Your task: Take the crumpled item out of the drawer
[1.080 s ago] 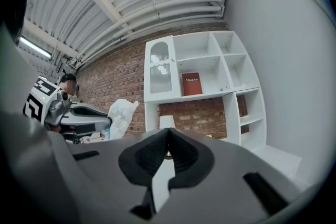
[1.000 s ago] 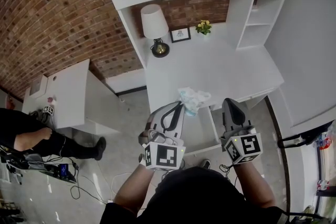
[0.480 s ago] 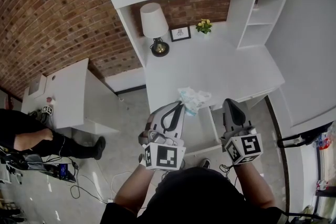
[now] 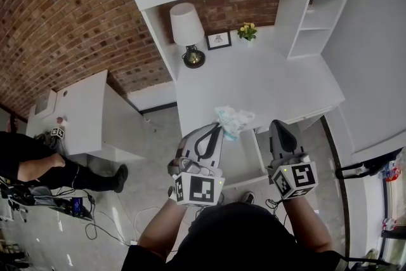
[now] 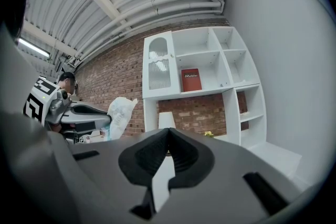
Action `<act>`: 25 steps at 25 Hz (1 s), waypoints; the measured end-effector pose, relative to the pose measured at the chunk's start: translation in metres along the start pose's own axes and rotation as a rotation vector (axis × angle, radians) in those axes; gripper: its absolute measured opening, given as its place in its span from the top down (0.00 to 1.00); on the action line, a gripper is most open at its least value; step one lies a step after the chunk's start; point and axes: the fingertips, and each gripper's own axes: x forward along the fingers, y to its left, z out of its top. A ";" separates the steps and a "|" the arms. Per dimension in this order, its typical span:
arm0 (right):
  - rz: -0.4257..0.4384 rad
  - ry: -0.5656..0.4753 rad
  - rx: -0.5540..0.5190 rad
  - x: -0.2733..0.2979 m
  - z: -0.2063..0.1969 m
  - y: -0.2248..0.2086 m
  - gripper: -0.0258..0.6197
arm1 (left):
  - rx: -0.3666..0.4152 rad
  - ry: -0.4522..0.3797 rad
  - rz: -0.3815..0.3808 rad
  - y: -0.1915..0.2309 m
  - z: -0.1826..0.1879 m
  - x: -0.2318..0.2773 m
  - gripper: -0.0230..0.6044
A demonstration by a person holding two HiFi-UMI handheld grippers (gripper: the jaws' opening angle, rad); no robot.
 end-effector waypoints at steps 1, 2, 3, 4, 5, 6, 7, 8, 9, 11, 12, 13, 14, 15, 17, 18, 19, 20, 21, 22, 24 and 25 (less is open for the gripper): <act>0.001 0.000 -0.002 0.000 0.000 0.000 0.96 | 0.000 0.000 0.000 0.000 0.000 0.000 0.94; 0.002 0.001 -0.004 0.000 -0.001 0.000 0.96 | 0.000 0.000 0.000 -0.001 -0.001 0.001 0.94; 0.003 0.002 -0.007 0.000 -0.001 0.000 0.96 | 0.000 0.000 0.000 -0.001 -0.001 0.001 0.94; 0.005 0.003 -0.010 0.000 -0.001 0.000 0.96 | -0.001 0.001 0.000 -0.001 -0.001 0.001 0.94; 0.006 0.005 -0.011 0.000 0.000 0.001 0.96 | -0.001 0.001 0.000 0.000 0.000 0.001 0.94; 0.006 0.005 -0.011 -0.001 0.001 0.001 0.96 | -0.002 0.000 0.000 0.000 0.001 0.000 0.94; 0.006 0.005 -0.011 -0.001 0.001 0.001 0.96 | -0.002 0.000 0.001 0.001 0.001 0.000 0.94; 0.006 0.005 -0.011 -0.001 0.002 0.002 0.96 | -0.003 0.000 0.001 0.001 0.001 0.000 0.94; 0.005 0.005 -0.011 -0.002 0.002 0.002 0.96 | -0.003 0.001 0.001 0.001 0.001 -0.001 0.94; 0.004 0.005 -0.012 -0.002 0.002 0.001 0.96 | -0.003 0.001 0.001 0.000 0.001 -0.001 0.94; 0.004 0.005 -0.012 -0.003 0.001 0.001 0.96 | -0.004 0.001 0.001 -0.001 0.001 -0.001 0.94; 0.004 0.006 -0.011 -0.003 0.001 0.000 0.96 | -0.005 0.001 0.001 -0.001 0.001 0.000 0.94; 0.004 0.006 -0.010 -0.003 0.000 0.000 0.96 | -0.005 0.002 0.000 -0.002 0.000 0.000 0.94; 0.003 0.006 -0.009 -0.004 0.000 0.001 0.96 | -0.006 0.003 -0.001 -0.003 0.000 -0.001 0.94; 0.003 0.007 -0.008 -0.004 -0.001 0.001 0.96 | -0.005 0.004 -0.003 -0.004 -0.001 -0.001 0.94; 0.003 0.008 -0.007 -0.004 -0.001 0.001 0.96 | -0.004 0.004 -0.003 -0.004 -0.001 -0.001 0.94; 0.003 0.008 -0.004 -0.004 -0.002 0.001 0.96 | -0.004 0.004 -0.003 -0.004 -0.001 -0.001 0.94; 0.002 0.008 -0.001 -0.004 -0.002 0.001 0.96 | -0.003 0.004 -0.004 -0.003 -0.001 -0.001 0.94; 0.002 0.009 0.001 -0.004 -0.001 0.001 0.96 | -0.002 0.004 -0.004 -0.002 -0.001 -0.001 0.94; 0.001 0.010 0.002 -0.004 -0.001 0.001 0.96 | 0.000 0.004 -0.004 -0.002 -0.001 -0.002 0.94; 0.001 0.010 0.002 -0.004 0.000 0.002 0.96 | -0.001 0.004 -0.003 0.000 -0.001 -0.002 0.94; 0.001 0.010 0.001 -0.004 0.000 0.002 0.96 | -0.002 0.004 -0.002 0.000 0.000 -0.003 0.94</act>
